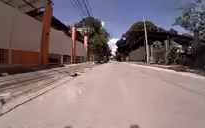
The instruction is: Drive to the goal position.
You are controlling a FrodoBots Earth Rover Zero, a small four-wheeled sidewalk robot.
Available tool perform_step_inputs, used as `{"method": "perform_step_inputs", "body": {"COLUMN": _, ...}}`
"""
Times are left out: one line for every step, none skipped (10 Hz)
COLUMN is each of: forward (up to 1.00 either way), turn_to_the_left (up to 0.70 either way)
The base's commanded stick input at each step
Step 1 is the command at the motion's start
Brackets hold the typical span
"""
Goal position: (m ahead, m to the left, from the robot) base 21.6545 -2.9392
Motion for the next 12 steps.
{"method": "perform_step_inputs", "body": {"forward": 1.0, "turn_to_the_left": 0.0}}
{"method": "perform_step_inputs", "body": {"forward": 1.0, "turn_to_the_left": 0.0}}
{"method": "perform_step_inputs", "body": {"forward": 1.0, "turn_to_the_left": 0.0}}
{"method": "perform_step_inputs", "body": {"forward": 1.0, "turn_to_the_left": 0.0}}
{"method": "perform_step_inputs", "body": {"forward": 1.0, "turn_to_the_left": 0.0}}
{"method": "perform_step_inputs", "body": {"forward": 1.0, "turn_to_the_left": 0.0}}
{"method": "perform_step_inputs", "body": {"forward": 1.0, "turn_to_the_left": 0.0}}
{"method": "perform_step_inputs", "body": {"forward": 1.0, "turn_to_the_left": -0.27}}
{"method": "perform_step_inputs", "body": {"forward": 1.0, "turn_to_the_left": -0.19}}
{"method": "perform_step_inputs", "body": {"forward": 1.0, "turn_to_the_left": 0.0}}
{"method": "perform_step_inputs", "body": {"forward": 1.0, "turn_to_the_left": 0.0}}
{"method": "perform_step_inputs", "body": {"forward": 1.0, "turn_to_the_left": 0.0}}
